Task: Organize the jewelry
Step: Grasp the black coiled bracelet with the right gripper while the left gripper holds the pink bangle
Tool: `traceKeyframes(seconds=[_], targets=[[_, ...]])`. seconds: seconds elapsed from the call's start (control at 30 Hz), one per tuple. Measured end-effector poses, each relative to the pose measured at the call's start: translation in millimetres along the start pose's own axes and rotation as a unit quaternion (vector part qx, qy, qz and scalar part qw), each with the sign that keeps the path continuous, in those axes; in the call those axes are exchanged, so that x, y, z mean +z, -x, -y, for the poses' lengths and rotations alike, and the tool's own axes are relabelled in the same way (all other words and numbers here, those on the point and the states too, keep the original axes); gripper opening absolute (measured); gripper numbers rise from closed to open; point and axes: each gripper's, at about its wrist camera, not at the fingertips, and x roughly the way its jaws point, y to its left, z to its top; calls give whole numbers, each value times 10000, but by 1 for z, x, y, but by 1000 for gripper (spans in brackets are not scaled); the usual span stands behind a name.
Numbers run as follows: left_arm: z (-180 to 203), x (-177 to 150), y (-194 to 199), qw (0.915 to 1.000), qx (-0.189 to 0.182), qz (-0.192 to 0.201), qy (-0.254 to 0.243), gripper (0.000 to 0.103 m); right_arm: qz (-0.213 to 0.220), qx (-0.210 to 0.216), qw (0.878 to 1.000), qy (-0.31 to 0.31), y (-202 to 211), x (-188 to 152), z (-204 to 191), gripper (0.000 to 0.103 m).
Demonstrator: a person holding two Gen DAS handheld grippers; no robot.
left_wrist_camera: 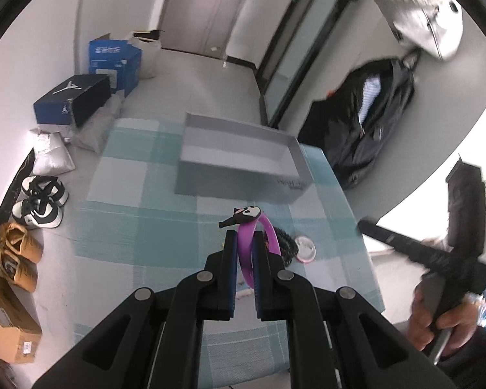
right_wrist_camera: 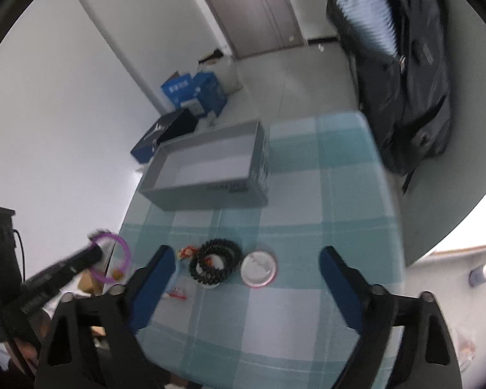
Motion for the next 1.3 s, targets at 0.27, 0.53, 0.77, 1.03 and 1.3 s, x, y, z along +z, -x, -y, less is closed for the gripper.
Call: traceKeyframes(seconds=[0.27, 0.53, 0.77, 1.03, 1.3], targets=[[-21, 6, 11, 9997, 141, 101, 189, 5, -704, 82, 9954, 647, -48, -13, -34, 58], [-38, 6, 18, 9996, 109, 90, 246, 5, -930, -19, 9923, 813, -78, -8, -49, 45], [-44, 6, 21, 9994, 60, 113, 311, 5, -1171, -184, 9887, 922, -96, -9, -58, 33], [-46, 5, 22, 9992, 44, 130, 364, 5, -1128, -275, 9866, 1148, -92, -11, -64, 18], [-42, 6, 22, 9993, 30, 136, 354, 5, -966, -10, 9925, 749, -78, -4, -51, 17]])
